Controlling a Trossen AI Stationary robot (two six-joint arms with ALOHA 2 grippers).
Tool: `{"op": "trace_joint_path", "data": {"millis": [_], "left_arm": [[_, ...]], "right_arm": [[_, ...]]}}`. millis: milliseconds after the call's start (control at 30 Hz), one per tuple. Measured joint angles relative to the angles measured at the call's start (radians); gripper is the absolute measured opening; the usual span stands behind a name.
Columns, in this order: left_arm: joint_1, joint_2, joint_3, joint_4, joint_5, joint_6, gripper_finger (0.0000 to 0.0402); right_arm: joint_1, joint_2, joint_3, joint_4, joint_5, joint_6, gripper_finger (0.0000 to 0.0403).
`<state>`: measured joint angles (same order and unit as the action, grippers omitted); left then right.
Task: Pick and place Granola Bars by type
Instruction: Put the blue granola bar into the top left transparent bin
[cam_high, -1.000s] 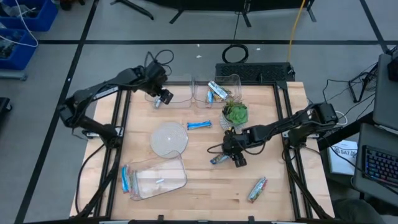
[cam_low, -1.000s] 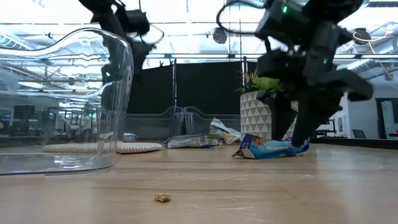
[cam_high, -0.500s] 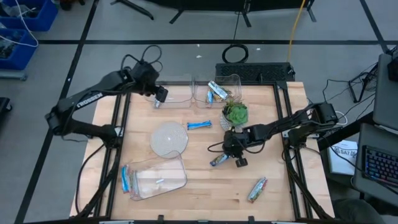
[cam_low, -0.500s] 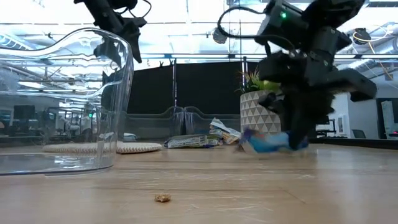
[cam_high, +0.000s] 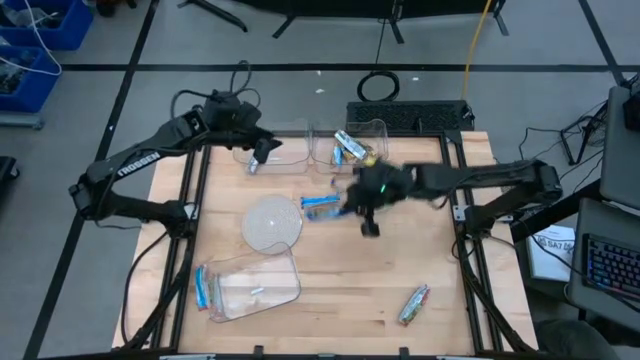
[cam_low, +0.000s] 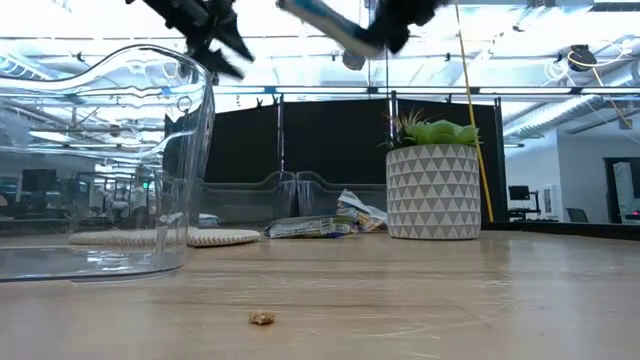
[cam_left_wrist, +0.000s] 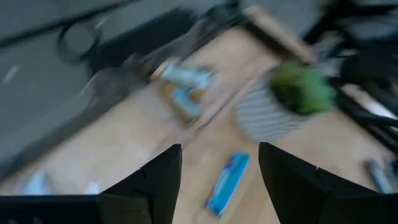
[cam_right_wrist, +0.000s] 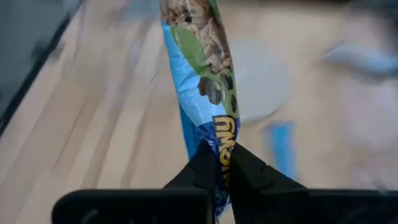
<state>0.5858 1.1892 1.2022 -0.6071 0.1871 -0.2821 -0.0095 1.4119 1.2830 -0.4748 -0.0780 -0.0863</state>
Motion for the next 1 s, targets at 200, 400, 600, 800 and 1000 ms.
{"op": "trace_joint_path", "data": {"millis": [200,400,600,800,1000], "left_arm": [[-0.030,-0.002,0.000,0.229,0.162,0.218,0.0218],[-0.114,0.018,0.000,0.426,0.134,0.340,0.0219],[-0.142,0.058,0.000,0.519,0.123,0.289,0.0219],[-0.193,0.092,0.000,0.559,0.178,0.263,0.0219],[-0.209,0.089,-0.001,0.366,0.161,0.308,0.0219]], "right_arm": [[-0.154,-0.065,0.081,0.080,-0.005,0.094,0.0008],[-0.245,-0.047,0.082,0.303,-0.099,0.195,0.0008],[-0.252,-0.010,0.082,0.385,-0.110,0.213,0.0007],[-0.253,0.013,0.081,0.383,-0.113,0.207,0.0007],[-0.252,0.003,0.081,0.391,-0.135,0.209,0.0007]]}}
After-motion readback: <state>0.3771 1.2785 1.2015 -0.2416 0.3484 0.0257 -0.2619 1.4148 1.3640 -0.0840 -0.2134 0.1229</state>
